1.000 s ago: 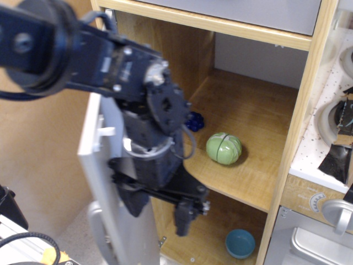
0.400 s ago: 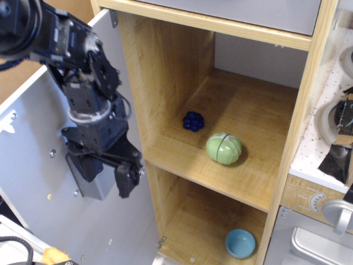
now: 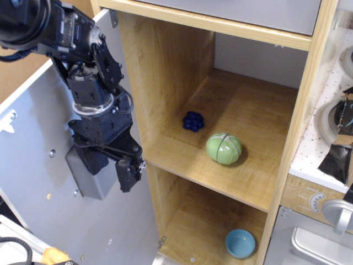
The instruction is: Open fridge
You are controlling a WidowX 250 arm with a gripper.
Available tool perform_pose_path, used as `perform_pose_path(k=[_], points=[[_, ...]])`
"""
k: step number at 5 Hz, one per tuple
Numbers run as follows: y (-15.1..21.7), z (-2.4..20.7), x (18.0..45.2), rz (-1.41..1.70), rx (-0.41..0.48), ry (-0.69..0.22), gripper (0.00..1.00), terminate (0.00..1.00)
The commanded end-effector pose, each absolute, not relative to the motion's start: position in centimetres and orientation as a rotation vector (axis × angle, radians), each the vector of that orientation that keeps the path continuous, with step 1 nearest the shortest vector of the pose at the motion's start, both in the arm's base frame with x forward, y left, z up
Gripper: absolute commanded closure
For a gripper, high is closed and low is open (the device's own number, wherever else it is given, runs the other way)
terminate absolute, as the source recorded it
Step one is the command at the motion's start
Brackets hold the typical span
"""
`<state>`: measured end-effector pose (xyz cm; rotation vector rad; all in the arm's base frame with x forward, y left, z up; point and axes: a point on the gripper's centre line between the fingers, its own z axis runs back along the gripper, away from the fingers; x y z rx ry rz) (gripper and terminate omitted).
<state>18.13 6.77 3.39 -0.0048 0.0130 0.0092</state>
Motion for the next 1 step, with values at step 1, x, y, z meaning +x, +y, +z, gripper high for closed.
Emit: perform_pose_path(k=[1], points=[[7.93, 4.71, 18.49, 0.036, 0.024, -0.021, 0.00, 1.00]])
